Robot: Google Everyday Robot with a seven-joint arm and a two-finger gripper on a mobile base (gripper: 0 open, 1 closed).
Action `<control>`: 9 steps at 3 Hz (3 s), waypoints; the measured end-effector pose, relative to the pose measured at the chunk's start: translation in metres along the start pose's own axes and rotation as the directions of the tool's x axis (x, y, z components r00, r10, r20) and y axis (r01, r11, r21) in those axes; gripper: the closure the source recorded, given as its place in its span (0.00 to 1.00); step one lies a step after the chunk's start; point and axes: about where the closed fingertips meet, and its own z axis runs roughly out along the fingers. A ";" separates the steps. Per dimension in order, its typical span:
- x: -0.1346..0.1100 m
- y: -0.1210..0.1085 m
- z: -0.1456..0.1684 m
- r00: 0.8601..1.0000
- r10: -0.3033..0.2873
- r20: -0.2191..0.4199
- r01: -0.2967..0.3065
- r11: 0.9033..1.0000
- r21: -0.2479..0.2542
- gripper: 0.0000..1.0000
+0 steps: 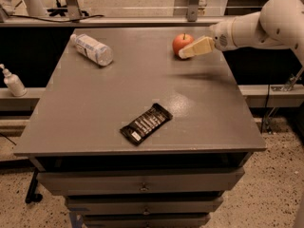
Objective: Move apple near rxbar chocolate
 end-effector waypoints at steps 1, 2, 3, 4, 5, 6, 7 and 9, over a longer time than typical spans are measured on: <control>0.006 -0.011 0.029 0.999 0.021 0.025 -0.021 1.000 -0.002 0.00; 0.016 -0.021 0.049 0.999 0.042 0.034 -0.043 0.999 0.007 0.00; 0.020 -0.031 0.060 0.996 0.062 0.057 -0.064 0.998 0.024 0.18; 0.020 -0.036 0.064 0.995 0.074 0.072 -0.076 0.997 0.033 0.41; 0.021 -0.036 0.059 0.993 0.081 0.084 -0.084 0.996 0.042 0.65; 0.022 -0.025 0.048 0.993 0.080 0.088 -0.083 0.996 0.027 0.88; 0.019 -0.001 0.025 0.993 0.073 0.098 -0.073 0.997 -0.010 1.00; 0.014 0.084 -0.043 0.994 0.030 0.106 -0.016 0.990 -0.137 1.00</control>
Offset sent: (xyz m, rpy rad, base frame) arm 0.0627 0.0071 -0.0522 0.0705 -0.0002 -0.0547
